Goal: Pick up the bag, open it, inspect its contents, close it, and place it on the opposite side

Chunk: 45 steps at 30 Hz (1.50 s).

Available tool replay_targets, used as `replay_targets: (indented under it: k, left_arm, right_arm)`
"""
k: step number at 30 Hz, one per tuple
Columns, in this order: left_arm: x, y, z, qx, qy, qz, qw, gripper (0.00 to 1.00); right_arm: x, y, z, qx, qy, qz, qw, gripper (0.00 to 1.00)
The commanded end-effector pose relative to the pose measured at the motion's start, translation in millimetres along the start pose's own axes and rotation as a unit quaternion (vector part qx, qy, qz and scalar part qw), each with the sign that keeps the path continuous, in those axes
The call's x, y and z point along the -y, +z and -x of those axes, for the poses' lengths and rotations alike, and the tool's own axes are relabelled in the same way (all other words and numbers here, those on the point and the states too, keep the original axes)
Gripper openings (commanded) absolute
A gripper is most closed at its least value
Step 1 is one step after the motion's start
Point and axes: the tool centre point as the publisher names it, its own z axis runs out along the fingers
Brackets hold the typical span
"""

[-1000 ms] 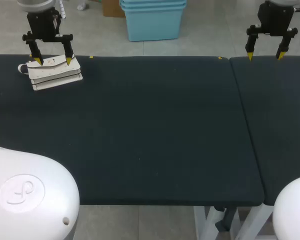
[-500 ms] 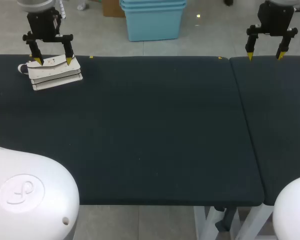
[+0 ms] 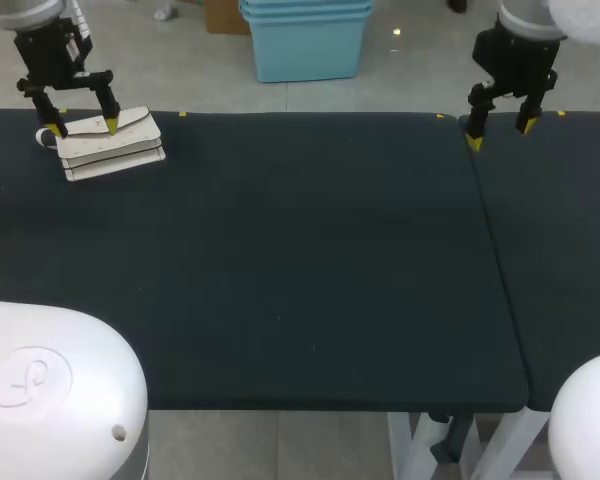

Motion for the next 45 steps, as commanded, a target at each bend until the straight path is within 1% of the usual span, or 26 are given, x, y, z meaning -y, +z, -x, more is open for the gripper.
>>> replay_targets:
  k: [1, 5, 6, 8, 9, 12, 13, 15, 18, 23, 25, 36, 37, 38, 39, 40, 42, 44, 45]
  left_arm:
    - [-1, 3, 18.5, -0.045, -0.023, -0.012, 0.999, 1.00]
    - [2, 2, 34.9, -0.080, -0.057, -0.026, 0.995, 1.00]
    - [2, 2, 37.4, -0.084, -0.061, -0.028, 0.994, 1.00]
    - [5, 3, 47.2, -0.103, -0.078, -0.037, 0.991, 1.00]
    - [6, 3, 51.4, -0.112, -0.084, -0.039, 0.989, 1.00]
    - [9, 5, 59.0, -0.125, -0.095, -0.043, 0.987, 1.00]
    - [11, 6, 62.5, -0.131, -0.101, -0.044, 0.985, 1.00]
    - [13, 7, 66.6, -0.138, -0.109, -0.045, 0.983, 1.00]
    - [15, 8, 71.1, -0.139, -0.118, -0.049, 0.982, 1.00]
    - [19, 11, 77.9, -0.149, -0.142, -0.051, 0.977, 1.00]
    - [20, 11, 79.5, -0.129, -0.151, -0.048, 0.979, 1.00]
    - [20, 11, 79.5, -0.129, -0.151, -0.048, 0.979, 1.00]
    - [24, 15, 78.6, -0.129, -0.152, -0.050, 0.979, 1.00]
    - [28, 19, 79.4, -0.146, -0.158, -0.049, 0.975, 1.00]
    - [31, 22, 80.8, -0.163, -0.159, -0.049, 0.972, 1.00]
    - [34, 24, 81.8, -0.168, -0.160, -0.053, 0.971, 1.00]
    - [38, 28, 84.1, -0.182, -0.161, -0.057, 0.968, 1.00]
    - [42, 30, 86.6, -0.187, -0.166, -0.062, 0.966, 1.00]
    - [44, 31, 87.8, -0.192, -0.165, -0.064, 0.965, 1.00]
  right_arm:
    - [21.6, 13, -15.4, 0.008, -0.232, 0.181, 0.956, 1.00]
    - [27.5, 22, -24.8, -0.009, -0.295, 0.214, 0.931, 1.00]
    - [28.5, 23, -26.2, -0.008, -0.301, 0.218, 0.928, 1.00]
    - [30.6, 26, -31.5, -0.017, -0.327, 0.239, 0.914, 1.00]
    - [31.5, 28, -33.7, -0.018, -0.334, 0.246, 0.910, 1.00]
    - [33.3, 32, -40.8, -0.018, -0.365, 0.263, 0.893, 1.00]
    - [34.0, 34, -44.4, -0.025, -0.379, 0.270, 0.885, 1.00]
    - [34.0, 38, -50.4, -0.038, -0.405, 0.272, 0.872, 1.00]
    - [31.9, 44, -60.0, -0.054, -0.431, 0.263, 0.861, 1.00]
    - [29.5, 49, -73.8, -0.083, -0.460, 0.262, 0.844, 1.00]
    - [28.7, 50, -75.8, -0.089, -0.462, 0.256, 0.844, 1.00]
    - [28.7, 50, -75.8, -0.089, -0.462, 0.256, 0.844, 1.00]
    - [28.7, 50, -75.8, -0.089, -0.462, 0.256, 0.844, 1.00]
    - [25.5, 56, -79.9, -0.086, -0.471, 0.244, 0.843, 1.00]
    - [22.1, 62, -82.4, -0.092, -0.461, 0.236, 0.850, 1.00]
    - [20.3, 66, -84.7, -0.094, -0.464, 0.232, 0.850, 1.00]
    - [17.6, 74, -87.3, -0.102, -0.459, 0.241, 0.849, 1.00]
    - [15.2, 81, -89.6, -0.099, -0.461, 0.234, 0.850, 1.00]
    - [14.1, 84, -90.7, -0.109, -0.462, 0.236, 0.848, 1.00]
